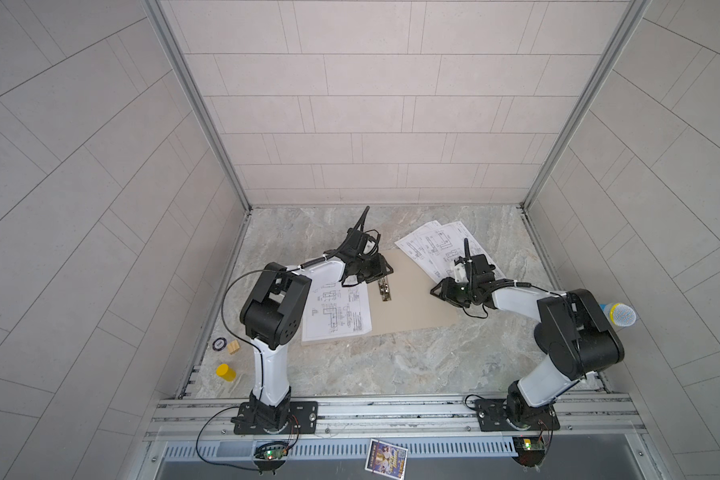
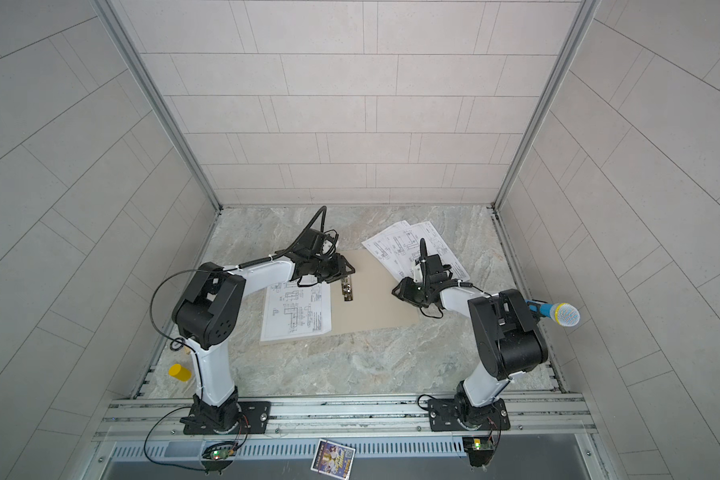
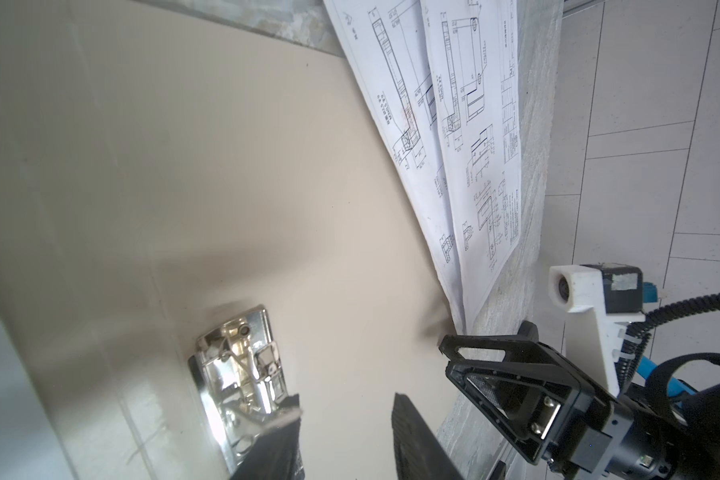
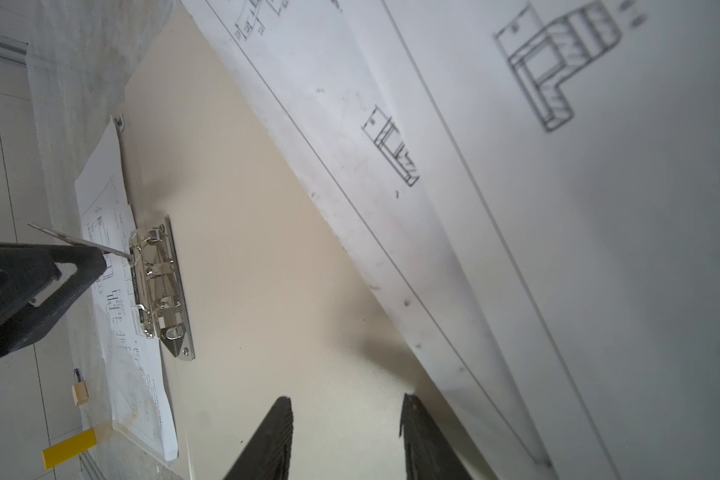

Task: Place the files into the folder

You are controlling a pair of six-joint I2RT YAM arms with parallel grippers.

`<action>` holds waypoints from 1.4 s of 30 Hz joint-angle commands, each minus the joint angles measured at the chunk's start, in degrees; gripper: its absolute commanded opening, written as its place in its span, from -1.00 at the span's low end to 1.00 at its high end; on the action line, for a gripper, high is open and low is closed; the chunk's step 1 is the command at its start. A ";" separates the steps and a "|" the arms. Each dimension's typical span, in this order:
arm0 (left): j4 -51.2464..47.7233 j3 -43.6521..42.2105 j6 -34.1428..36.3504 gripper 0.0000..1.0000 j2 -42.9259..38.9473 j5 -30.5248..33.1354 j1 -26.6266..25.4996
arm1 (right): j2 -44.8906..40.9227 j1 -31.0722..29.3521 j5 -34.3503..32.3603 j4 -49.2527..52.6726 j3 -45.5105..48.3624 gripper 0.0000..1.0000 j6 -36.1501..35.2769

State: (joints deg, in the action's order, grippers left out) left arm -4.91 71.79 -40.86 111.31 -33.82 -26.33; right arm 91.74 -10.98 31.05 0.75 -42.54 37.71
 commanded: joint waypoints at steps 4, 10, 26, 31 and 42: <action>-1.42 1.01 -0.35 -0.13 -4.24 0.33 -0.04 | -6.61 -0.13 1.08 1.47 -2.69 -0.06 -0.49; -1.35 -0.38 -3.53 -0.12 -8.01 1.96 -1.27 | -8.33 2.58 -0.72 2.31 -3.84 -0.03 -1.21; -3.36 14.62 -5.95 -0.07 5.57 8.19 -13.70 | -8.51 18.13 -7.80 6.19 -3.85 0.25 -9.08; -4.20 24.33 -7.43 -0.07 14.64 8.01 -15.02 | -4.84 22.13 -12.21 6.34 -7.06 0.35 -9.14; -4.24 35.84 -11.07 -0.06 25.25 8.02 -15.84 | 3.78 25.59 -11.74 6.72 -12.54 0.56 -11.92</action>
State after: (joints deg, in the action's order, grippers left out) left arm -9.06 104.77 -50.78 135.85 -26.26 -41.76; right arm 93.65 13.80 18.72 6.70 -53.82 27.59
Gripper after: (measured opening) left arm 0.466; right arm 0.778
